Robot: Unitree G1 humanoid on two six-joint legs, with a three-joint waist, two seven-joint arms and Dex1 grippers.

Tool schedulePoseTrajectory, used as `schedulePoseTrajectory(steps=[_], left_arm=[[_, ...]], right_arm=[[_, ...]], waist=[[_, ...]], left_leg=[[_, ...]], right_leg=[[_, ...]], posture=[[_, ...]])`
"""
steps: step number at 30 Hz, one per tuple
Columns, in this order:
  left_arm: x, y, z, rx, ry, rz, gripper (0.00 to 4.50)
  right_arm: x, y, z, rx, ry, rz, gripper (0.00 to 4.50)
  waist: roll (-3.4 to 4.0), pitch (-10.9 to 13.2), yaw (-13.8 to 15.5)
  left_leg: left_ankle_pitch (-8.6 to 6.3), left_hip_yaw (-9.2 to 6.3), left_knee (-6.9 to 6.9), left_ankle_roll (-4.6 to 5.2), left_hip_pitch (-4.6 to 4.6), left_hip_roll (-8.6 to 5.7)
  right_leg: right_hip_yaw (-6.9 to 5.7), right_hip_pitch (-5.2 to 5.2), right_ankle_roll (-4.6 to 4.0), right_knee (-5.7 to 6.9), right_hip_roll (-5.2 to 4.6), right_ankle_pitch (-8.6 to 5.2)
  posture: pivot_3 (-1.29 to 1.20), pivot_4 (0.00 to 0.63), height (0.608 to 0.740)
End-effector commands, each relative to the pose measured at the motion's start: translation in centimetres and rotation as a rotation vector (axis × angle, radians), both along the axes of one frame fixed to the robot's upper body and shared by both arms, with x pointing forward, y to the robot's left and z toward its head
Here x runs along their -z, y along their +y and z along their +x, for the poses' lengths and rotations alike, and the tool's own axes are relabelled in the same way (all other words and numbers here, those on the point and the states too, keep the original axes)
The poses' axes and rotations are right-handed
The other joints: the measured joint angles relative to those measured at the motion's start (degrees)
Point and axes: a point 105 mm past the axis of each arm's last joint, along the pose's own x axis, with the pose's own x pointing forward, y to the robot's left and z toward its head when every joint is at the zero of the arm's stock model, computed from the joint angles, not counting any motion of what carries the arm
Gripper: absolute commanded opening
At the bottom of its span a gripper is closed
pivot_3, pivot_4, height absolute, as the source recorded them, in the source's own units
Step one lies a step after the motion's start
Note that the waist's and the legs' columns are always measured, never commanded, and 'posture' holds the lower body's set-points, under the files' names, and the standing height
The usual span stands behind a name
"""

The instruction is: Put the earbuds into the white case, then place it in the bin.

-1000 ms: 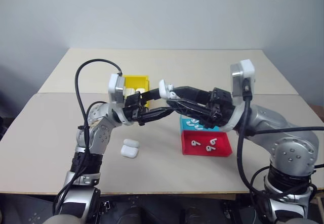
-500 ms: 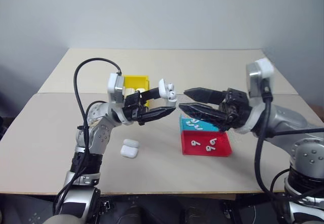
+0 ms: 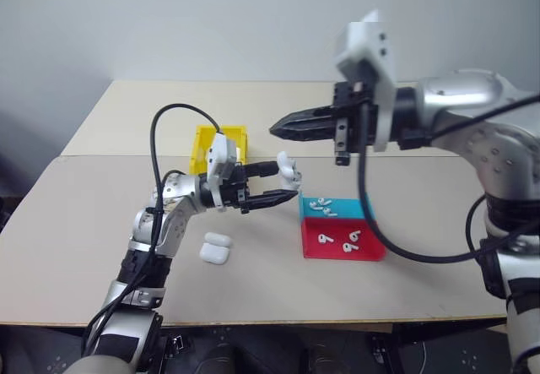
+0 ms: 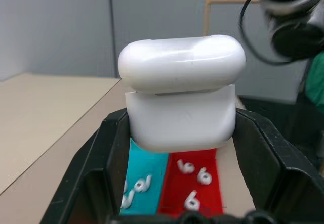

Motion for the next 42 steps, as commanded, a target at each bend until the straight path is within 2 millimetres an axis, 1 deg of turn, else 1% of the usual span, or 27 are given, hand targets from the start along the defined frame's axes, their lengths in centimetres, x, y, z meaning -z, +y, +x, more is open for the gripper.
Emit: schedulePoseTrajectory(steps=[1, 4, 6, 8, 11, 13, 14, 16, 17, 19, 21, 23, 25, 27, 30, 34, 38, 39, 42], left_arm=[[-1.5, -0.4, -0.5, 0.021, -0.078, -0.021, 2.77], [-2.0, -0.4, -0.7, 0.023, -0.099, -0.05, 2.77], [-2.3, -0.3, -0.8, 0.022, -0.114, -0.073, 2.77], [-2.7, 0.2, -0.9, 0.001, -0.125, -0.106, 2.77], [-3.1, 0.9, -1.3, -0.026, -0.128, -0.155, 2.77], [-3.1, 1.2, -1.4, -0.053, -0.127, -0.177, 2.77], [-3.1, 1.4, -1.1, -0.096, -0.128, -0.188, 2.77], [-3.3, 2.2, -0.2, -0.217, -0.126, -0.221, 2.77], [-3.6, 2.8, 0.7, -0.316, -0.129, -0.239, 2.77], [-4.2, 4.2, 2.5, -0.522, -0.117, -0.281, 2.77], [-4.1, 6.1, 4.4, -0.726, -0.076, -0.295, 2.77], [-3.8, 8.2, 6.0, -0.914, -0.028, -0.323, 2.77], [-3.3, 9.9, 7.3, -1.066, 0.013, -0.329, 2.77], [-2.5, 11.0, 8.5, -1.181, 0.05, -0.292, 2.77], [-0.8, 10.7, 9.8, -1.224, 0.079, -0.158, 2.77], [0.2, 9.8, 10.8, -1.207, 0.108, -0.086, 2.77], [0.9, 9.7, 11.5, -1.22, 0.111, -0.02, 2.77], [0.9, 9.6, 11.4, -1.203, 0.112, -0.012, 3.48], [0.4, 9.5, 11.1, -1.176, 0.084, -0.007, 4.4]], right_arm=[[1.1, 0.5, -0.1, -0.037, -0.051, -0.136, 0.02], [2.3, 0.6, 0.7, -0.021, -0.084, -0.211, 0.02], [2.7, 0.3, 1.4, -0.001, -0.09, -0.225, 0.02], [2.8, -0.7, 2.0, 0.039, -0.09, -0.224, 0.02], [2.3, -2.3, 2.1, 0.084, -0.075, -0.186, 0.02], [1.7, -2.9, 1.9, 0.099, -0.059, -0.141, 0.02], [1.0, -3.1, 1.6, 0.096, -0.049, -0.08, 0.02], [-0.7, -3.6, 1.1, 0.102, -0.046, 0.062, 0.02], [-1.6, -4.0, 1.0, 0.114, -0.065, 0.156, 0.02], [-2.3, -4.7, 1.0, 0.17, -0.08, 0.288, 0.02], [-1.6, -5.3, 0.9, 0.211, -0.057, 0.344, 0.02], [-0.2, -5.6, 0.7, 0.24, -0.021, 0.357, 0.02], [1.2, -5.5, 0.7, 0.276, -0.003, 0.35, 0.02], [2.2, -5.3, 0.8, 0.31, 0.003, 0.339, 0.02], [3.2, -5.2, 0.8, 0.347, 0.0, 0.328, 0.02], [3.7, -5.1, 1.0, 0.366, 0.009, 0.323, 0.02], [3.8, -5.1, 0.9, 0.366, 0.012, 0.313, 0.02], [3.9, -5.1, 0.9, 0.366, 0.012, 0.313, 0.0], [4.0, -5.0, 0.8, 0.366, 0.014, 0.311, 0.0]], waist=[[0.0, 0.0, 0.0], [0.0, 0.0, 0.1], [0.0, 0.0, 0.2], [0.0, 0.0, 0.2], [0.0, 0.0, 0.4], [-0.01, 0.0, 0.4], [-0.01, 0.0, 0.5], [0.0, 0.0, 0.5], [-0.01, 0.0, 0.5], [-0.01, 0.0, 0.5], [-0.01, 0.0, 0.6], [-0.01, 0.0, 0.6], [-0.01, 0.0, 0.6], [-0.01, 0.0, 0.5], [-0.01, 0.0, 0.6], [-0.02, 0.0, 0.6], [-0.02, 0.0, 0.6], [-0.02, 0.0, 0.5], [-0.02, 0.0, 0.4]], left_leg=[[0.0, 0.0, 0.0, 0.01, -0.02, 0.0], [0.0, 0.01, 0.06, 0.01, -0.06, -0.01], [0.0, 0.01, 0.08, 0.01, -0.06, -0.01], [0.0, 0.0, 0.09, 0.0, -0.06, 0.0], [0.0, 0.02, 0.08, 0.0, -0.05, -0.01], [0.0, 0.03, 0.08, 0.0, -0.05, 0.0], [0.0, 0.03, 0.09, 0.0, -0.06, 0.01], [0.0, 0.01, 0.09, 0.0, -0.03, 0.01], [0.0, 0.01, 0.09, 0.0, -0.02, 0.01], [0.0, -0.01, 0.07, 0.0, 0.05, 0.0], [0.0, -0.06, 0.07, 0.0, 0.05, 0.01], [0.0, -0.07, 0.08, 0.0, 0.03, 0.0], [0.0, -0.06, 0.08, 0.0, 0.03, -0.01], [0.0, -0.06, 0.07, 0.0, 0.03, -0.03], [0.0, -0.06, 0.05, 0.0, 0.02, -0.05], [0.01, -0.04, 0.05, -0.01, 0.01, -0.07], [0.01, -0.04, 0.05, -0.01, 0.0, -0.07], [0.01, -0.04, 0.05, -0.01, -0.01, -0.07], [0.01, -0.03, 0.03, -0.01, 0.0, -0.07]], right_leg=[[0.0, 0.0, 0.0, -0.02, 0.0, 0.0], [-0.01, -0.02, 0.0, 0.01, -0.02, 0.0], [-0.02, -0.03, 0.0, 0.03, -0.02, 0.0], [-0.04, -0.02, 0.0, 0.05, -0.01, 0.0], [-0.02, -0.03, 0.0, 0.06, -0.03, 0.0], [-0.03, -0.02, 0.0, 0.03, -0.03, 0.0], [-0.04, -0.01, 0.0, 0.03, -0.03, 0.0], [-0.05, 0.01, 0.0, 0.04, -0.03, 0.01], [-0.03, 0.01, 0.0, 0.07, -0.03, 0.01], [-0.03, 0.07, -0.01, 0.09, -0.03, 0.01], [-0.09, 0.13, -0.01, 0.07, -0.03, 0.01], [-0.08, 0.13, 0.01, 0.05, -0.05, 0.02], [-0.08, 0.11, 0.02, 0.06, -0.06, 0.03], [-0.08, 0.09, 0.02, 0.07, -0.07, 0.03], [-0.09, 0.09, 0.03, 0.06, -0.07, 0.02], [-0.08, 0.08, 0.03, 0.04, -0.07, 0.02], [-0.09, 0.07, 0.03, 0.04, -0.06, 0.02], [-0.09, 0.07, 0.03, 0.03, -0.07, 0.02], [-0.09, 0.06, 0.03, 0.02, -0.07, 0.02]], posture=[[0.0, 0.15, 0.74], [0.0, 0.15, 0.74], [0.0, 0.15, 0.74], [0.0, 0.15, 0.74], [0.0, 0.15, 0.74], [0.0, 0.15, 0.74], [0.0, 0.15, 0.74], [0.0, 0.15, 0.74], [0.0, 0.15, 0.74], [0.0, 0.15, 0.74], [0.0, 0.15, 0.74], [0.0, 0.15, 0.74], [0.0, 0.15, 0.74], [0.0, 0.15, 0.74], [0.0, 0.15, 0.74], [0.0, 0.15, 0.74], [0.0, 0.15, 0.74], [0.0, 0.15, 0.74], [0.0, 0.15, 0.74]])
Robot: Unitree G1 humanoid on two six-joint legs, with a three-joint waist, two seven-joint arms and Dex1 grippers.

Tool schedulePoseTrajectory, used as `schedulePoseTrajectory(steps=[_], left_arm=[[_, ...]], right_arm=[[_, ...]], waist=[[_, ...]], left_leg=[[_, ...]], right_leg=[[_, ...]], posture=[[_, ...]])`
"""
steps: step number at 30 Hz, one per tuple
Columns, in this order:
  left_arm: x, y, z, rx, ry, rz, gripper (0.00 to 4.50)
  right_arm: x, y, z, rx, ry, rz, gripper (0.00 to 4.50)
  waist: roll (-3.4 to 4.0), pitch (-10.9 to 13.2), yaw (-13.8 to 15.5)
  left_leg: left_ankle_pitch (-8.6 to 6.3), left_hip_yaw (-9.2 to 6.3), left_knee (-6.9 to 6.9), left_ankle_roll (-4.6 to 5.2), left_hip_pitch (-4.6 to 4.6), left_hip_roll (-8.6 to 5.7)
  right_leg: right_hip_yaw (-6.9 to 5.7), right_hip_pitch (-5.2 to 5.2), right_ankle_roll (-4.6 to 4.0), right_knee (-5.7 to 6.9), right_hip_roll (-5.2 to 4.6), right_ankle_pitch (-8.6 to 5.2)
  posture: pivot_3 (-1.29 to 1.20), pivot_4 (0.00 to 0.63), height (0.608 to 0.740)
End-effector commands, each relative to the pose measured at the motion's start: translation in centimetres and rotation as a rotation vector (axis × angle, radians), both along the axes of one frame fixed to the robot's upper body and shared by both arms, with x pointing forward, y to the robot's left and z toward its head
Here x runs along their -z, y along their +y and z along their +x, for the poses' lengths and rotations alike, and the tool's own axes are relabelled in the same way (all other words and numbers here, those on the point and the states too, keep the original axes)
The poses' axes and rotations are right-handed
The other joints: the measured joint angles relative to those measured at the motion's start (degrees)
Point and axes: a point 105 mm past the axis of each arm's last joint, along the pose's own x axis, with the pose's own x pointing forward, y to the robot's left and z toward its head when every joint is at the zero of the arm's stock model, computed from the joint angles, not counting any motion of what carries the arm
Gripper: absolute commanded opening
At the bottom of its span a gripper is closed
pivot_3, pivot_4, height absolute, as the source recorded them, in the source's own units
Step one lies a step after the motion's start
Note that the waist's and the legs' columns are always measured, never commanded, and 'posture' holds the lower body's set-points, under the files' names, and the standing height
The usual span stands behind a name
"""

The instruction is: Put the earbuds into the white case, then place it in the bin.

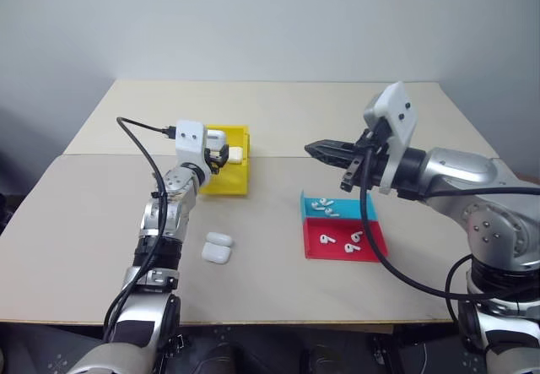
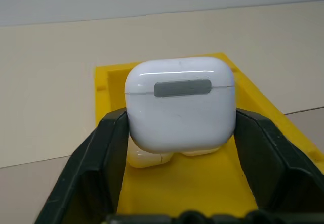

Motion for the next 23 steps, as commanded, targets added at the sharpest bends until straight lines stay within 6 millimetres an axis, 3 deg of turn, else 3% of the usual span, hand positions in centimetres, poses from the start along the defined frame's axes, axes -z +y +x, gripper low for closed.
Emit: schedulePoseTrajectory(steps=[1, 5, 9, 15, 20, 23], left_arm=[[-2.6, -0.1, -0.5, 0.024, -0.095, 0.014, 4.46], [-4.8, 0.6, -2.6, 0.09, -0.192, -0.06, 4.46], [-6.6, 1.8, -6.2, 0.24, -0.217, -0.075, 4.46], [-7.0, 3.7, -13.1, 0.4, -0.126, 0.098, 4.46], [-5.7, 3.6, -19.3, 0.527, -0.011, 0.2, 4.46], [-5.2, 3.9, -21.1, 0.519, 0.031, 0.189, 4.46]], right_arm=[[-0.7, 0.2, -0.7, -0.012, -0.042, -0.003, 0.0], [-0.9, 0.0, -0.9, -0.006, -0.079, 0.023, 0.0], [-1.0, -0.5, -0.8, 0.029, -0.124, 0.1, 0.0], [2.0, -1.6, -0.6, 0.059, -0.116, 0.044, 0.0], [3.8, -3.4, -0.9, 0.033, -0.094, -0.007, 0.0], [4.8, -4.3, -1.2, 0.012, -0.099, -0.073, 0.0]], waist=[[0.0, 0.0, 0.0], [0.0, 0.0, 0.0], [0.0, 0.0, -0.6], [0.0, 0.0, -0.8], [-0.01, 0.0, -0.8], [-0.01, 0.0, -0.6]], left_leg=[[0.0, 0.0, 0.0, 0.0, 0.0, 0.0], [0.0, 0.0, 0.0, 0.0, 0.0, 0.01], [0.02, 0.01, -0.04, -0.04, 0.0, 0.05], [0.03, 0.0, -0.08, -0.06, 0.1, 0.06], [0.01, -0.02, -0.09, -0.06, 0.15, 0.08], [0.01, -0.03, -0.12, -0.06, 0.23, 0.07]], right_leg=[[0.0, 0.0, 0.0, 0.01, 0.0, 0.0], [0.02, 0.01, 0.0, 0.01, 0.0, 0.0], [0.06, -0.05, 0.0, 0.04, 0.01, 0.0], [0.08, 0.03, 0.01, 0.03, 0.01, -0.01], [0.11, 0.04, 0.01, -0.01, 0.01, -0.02], [0.11, 0.1, 0.01, -0.01, 0.0, -0.02]], posture=[[0.0, 0.15, 0.74], [0.0, 0.15, 0.74], [0.0, 0.15, 0.74], [0.0, 0.15, 0.74], [0.0, 0.15, 0.74], [0.0, 0.15, 0.74]])
